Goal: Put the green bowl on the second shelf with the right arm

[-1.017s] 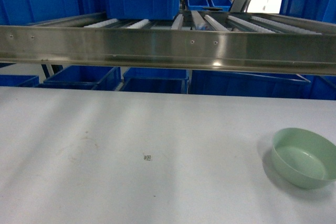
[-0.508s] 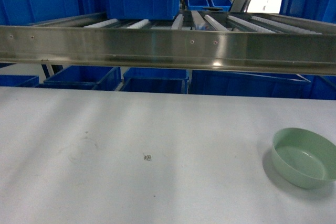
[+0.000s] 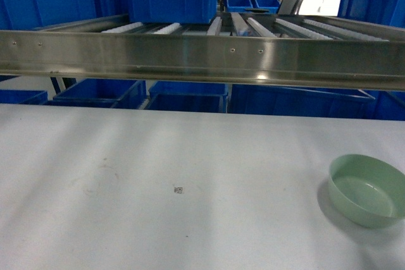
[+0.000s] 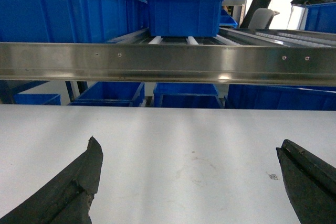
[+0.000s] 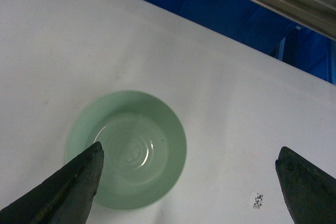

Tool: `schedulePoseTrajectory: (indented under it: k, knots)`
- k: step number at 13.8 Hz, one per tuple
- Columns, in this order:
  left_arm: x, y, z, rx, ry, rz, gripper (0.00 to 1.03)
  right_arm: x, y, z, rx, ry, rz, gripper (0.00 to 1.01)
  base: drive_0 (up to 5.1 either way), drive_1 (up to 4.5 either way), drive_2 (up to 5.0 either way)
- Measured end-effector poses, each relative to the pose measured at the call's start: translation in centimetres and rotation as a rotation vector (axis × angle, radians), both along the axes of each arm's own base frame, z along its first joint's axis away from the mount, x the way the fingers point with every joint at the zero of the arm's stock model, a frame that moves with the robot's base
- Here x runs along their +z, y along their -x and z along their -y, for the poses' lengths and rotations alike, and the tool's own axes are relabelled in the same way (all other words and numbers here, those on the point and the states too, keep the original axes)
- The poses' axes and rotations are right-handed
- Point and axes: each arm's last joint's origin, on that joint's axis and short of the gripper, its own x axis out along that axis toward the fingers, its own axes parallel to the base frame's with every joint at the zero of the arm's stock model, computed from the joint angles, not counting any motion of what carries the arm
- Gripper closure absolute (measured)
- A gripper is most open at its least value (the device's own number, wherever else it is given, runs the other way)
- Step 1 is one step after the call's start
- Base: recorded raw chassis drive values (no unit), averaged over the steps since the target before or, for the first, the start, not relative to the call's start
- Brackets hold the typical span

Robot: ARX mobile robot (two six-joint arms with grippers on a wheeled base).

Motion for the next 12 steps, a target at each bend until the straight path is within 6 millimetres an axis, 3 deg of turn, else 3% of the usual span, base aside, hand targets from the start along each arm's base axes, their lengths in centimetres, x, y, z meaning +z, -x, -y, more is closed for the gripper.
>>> schedulePoseTrajectory:
  k: [6, 12]
  knots:
    - [0.0, 0.0, 0.0, 0.0, 0.0, 0.0, 0.05, -2.6, -3.6, 0.4, 0.043, 0.051, -0.139, 0.03, 0.0, 0.0, 0.0]
    - [0.0, 0.0, 0.0, 0.0, 0.0, 0.0, 0.05, -6.9, -5.3, 2.5, 0.032, 0.061, -0.254, 0.03, 0.0, 0.0, 0.0]
